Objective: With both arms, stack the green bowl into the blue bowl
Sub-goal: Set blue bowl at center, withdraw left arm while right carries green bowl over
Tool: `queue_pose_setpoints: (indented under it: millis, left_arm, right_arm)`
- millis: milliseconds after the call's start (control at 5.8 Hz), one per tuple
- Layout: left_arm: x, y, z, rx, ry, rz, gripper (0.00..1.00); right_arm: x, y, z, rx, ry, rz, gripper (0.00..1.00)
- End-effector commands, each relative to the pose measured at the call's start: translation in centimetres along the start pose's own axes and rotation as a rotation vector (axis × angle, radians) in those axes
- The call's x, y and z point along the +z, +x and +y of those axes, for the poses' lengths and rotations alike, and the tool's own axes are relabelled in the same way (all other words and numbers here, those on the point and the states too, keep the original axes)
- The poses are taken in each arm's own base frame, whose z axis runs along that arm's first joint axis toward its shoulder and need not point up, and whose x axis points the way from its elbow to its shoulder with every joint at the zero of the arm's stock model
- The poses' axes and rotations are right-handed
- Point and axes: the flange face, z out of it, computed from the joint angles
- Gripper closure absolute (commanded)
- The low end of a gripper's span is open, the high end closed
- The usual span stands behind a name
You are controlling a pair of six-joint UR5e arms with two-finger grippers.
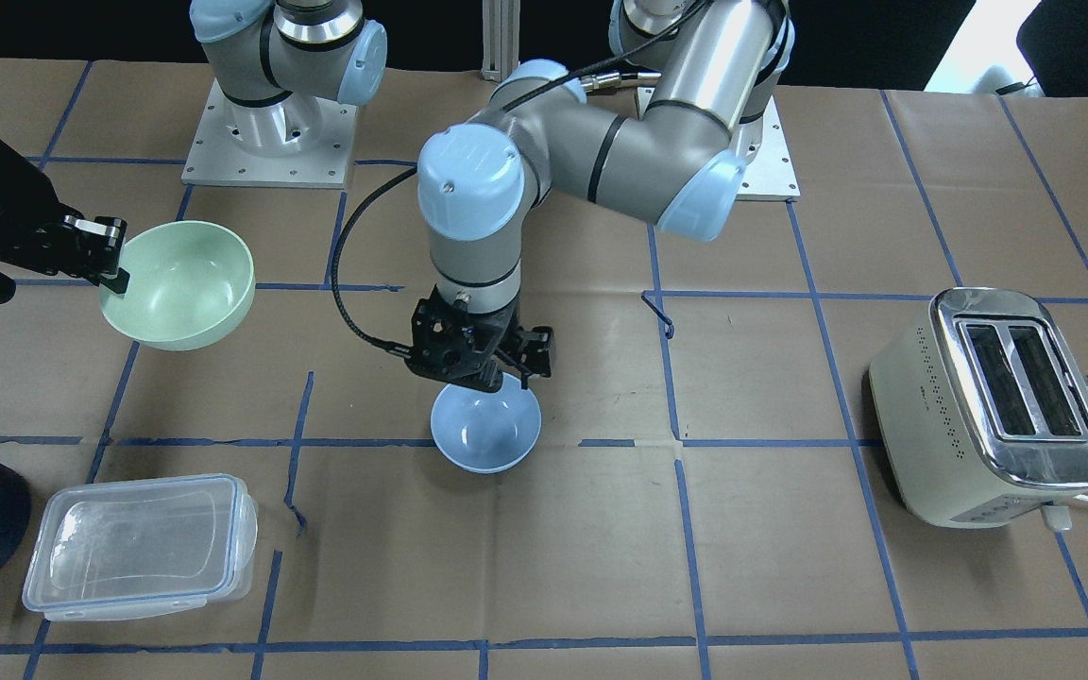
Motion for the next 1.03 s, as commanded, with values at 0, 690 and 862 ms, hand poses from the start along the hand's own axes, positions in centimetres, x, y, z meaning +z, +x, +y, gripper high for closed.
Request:
queue_pose_setpoints:
  millis: [0, 690, 862]
  left_arm:
    - [-8.3, -7.8, 3.7, -0.051, -0.06, 0.025, 0.02]
    - [-15.0, -18.6, 9.1, -0.135, -0.026, -0.005, 0.02]
    - [-15.6, -18.7, 9.8, -0.149, -0.019, -0.006, 0.02]
  right_arm:
    - [1.5, -5.0, -0.7, 0.034, 0.009, 0.016, 0.95]
    - [7.2, -23.6, 0.2, 0.176, 0.098, -0.003, 0.95]
    - [9.2, -24.6, -1.0, 0.201, 0.099, -0.015, 0.95]
